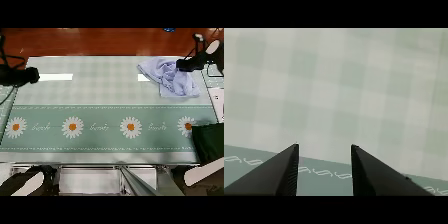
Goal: Fold the shirts.
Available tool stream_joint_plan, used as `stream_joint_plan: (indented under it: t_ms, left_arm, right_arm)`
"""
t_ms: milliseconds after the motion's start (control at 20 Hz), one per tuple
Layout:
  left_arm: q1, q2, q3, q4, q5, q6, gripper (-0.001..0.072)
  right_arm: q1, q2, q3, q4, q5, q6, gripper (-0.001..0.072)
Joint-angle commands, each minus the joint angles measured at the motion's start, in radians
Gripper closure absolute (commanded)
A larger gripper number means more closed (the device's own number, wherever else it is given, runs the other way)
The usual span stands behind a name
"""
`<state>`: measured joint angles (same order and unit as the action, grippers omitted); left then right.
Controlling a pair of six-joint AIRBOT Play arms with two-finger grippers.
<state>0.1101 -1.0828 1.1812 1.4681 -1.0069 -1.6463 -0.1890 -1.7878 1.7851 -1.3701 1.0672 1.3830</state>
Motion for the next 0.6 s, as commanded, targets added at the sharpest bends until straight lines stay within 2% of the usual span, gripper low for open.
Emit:
stream_joint_plan:
  t_ms: [0, 50, 100, 150, 350, 550]
  left_arm:
    - [0.046, 0.039, 0.139, -0.002, -0.079, 0.023, 0.0313]
    - [0.046, 0.068, 0.15, -0.002, -0.079, 0.023, 0.0325]
    - [0.046, 0.097, 0.15, -0.002, -0.079, 0.023, 0.0426]
    - [0.045, 0.128, 0.15, -0.002, -0.079, 0.023, 0.0484]
    - [0.045, 0.235, 0.15, -0.003, -0.089, 0.023, 0.0484]
    - [0.045, 0.292, 0.15, -0.003, -0.145, 0.023, 0.0484]
  right_arm:
    - [0.0, 0.202, 0.001, 0.116, -0.086, -0.047, 0.0691]
    - [0.0, 0.269, 0.007, 0.162, -0.12, -0.063, 0.0691]
    - [0.0, 0.324, 0.027, 0.202, -0.134, -0.082, 0.0691]
    - [0.0, 0.372, 0.068, 0.24, -0.131, -0.103, 0.0691]
    - [0.001, 0.511, 0.269, 0.397, -0.1, -0.159, 0.0691]
    - [0.134, 0.649, 0.297, 0.39, -0.096, -0.195, 0.0691]
